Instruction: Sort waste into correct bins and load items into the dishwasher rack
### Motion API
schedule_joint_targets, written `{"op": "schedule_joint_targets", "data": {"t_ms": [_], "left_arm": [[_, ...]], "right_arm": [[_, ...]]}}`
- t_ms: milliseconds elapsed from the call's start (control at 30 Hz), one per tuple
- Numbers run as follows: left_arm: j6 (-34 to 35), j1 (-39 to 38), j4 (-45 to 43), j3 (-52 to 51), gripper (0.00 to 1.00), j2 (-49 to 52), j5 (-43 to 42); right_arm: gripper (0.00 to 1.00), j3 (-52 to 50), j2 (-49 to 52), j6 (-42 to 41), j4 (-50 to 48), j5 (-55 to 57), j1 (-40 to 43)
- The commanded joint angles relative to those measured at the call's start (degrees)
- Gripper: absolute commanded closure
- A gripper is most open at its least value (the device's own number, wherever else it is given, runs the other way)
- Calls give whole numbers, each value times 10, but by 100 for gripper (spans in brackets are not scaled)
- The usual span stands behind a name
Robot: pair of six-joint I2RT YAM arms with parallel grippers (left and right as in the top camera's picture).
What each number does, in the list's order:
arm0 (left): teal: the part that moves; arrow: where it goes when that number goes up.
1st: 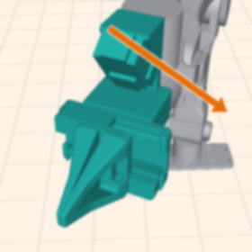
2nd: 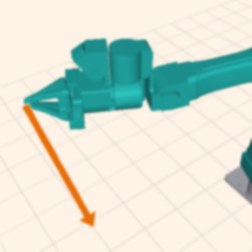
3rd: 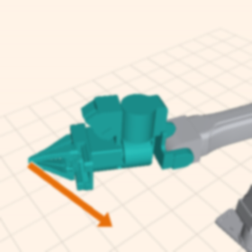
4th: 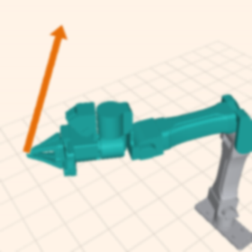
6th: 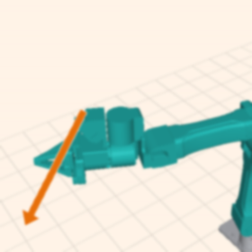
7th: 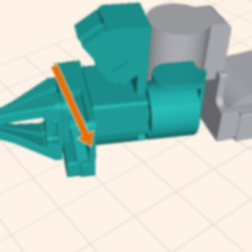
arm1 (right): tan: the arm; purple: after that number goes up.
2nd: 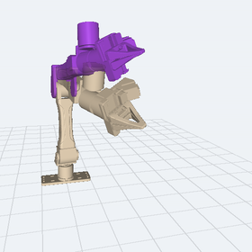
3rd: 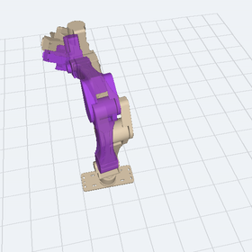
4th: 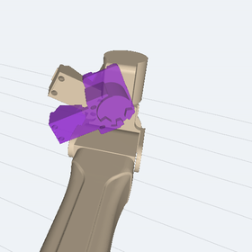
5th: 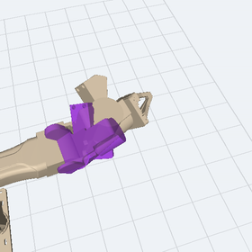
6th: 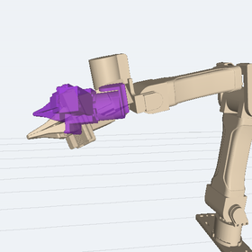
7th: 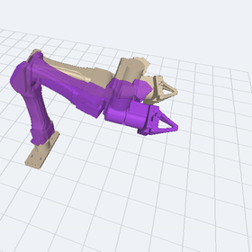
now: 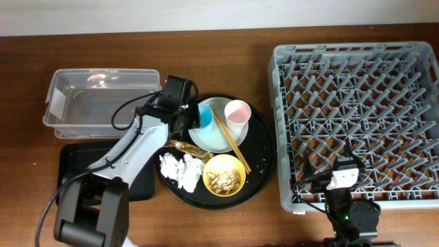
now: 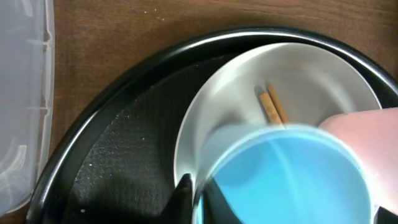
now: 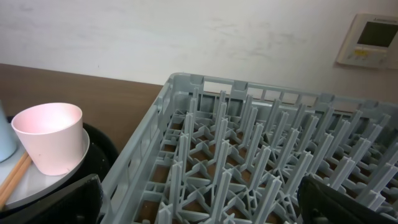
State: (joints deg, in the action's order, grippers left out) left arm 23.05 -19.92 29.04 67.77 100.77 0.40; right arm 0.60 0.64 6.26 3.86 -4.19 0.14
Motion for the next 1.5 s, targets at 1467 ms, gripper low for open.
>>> {"op": "schedule_joint_targets", "data": {"t_ms": [1467], "left_arm": [[-67,222,87,58,100,-192,-767]], "right_arm": [[2,403,168,-233,234,-294,2]]}}
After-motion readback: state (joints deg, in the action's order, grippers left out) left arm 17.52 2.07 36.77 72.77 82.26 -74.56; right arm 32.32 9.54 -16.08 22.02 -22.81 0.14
